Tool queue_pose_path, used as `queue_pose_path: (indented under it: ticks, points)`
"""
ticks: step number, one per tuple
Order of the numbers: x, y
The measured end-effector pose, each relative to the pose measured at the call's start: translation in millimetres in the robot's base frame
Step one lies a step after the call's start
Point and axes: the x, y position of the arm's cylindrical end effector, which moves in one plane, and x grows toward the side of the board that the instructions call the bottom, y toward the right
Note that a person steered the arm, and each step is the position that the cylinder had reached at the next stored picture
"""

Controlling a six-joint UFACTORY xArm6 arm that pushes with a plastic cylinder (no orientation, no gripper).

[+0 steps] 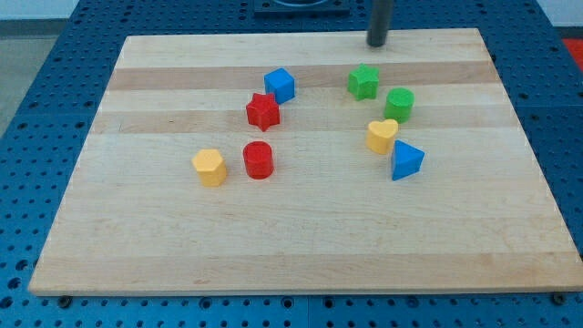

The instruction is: Move your arm to the centre

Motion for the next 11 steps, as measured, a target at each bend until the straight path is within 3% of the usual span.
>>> queue_pose_path:
  ticks: [2,6,11]
  points:
    - [29.2,-54.5]
    - [136.4,-68.8]
    - [174.1,-88.3]
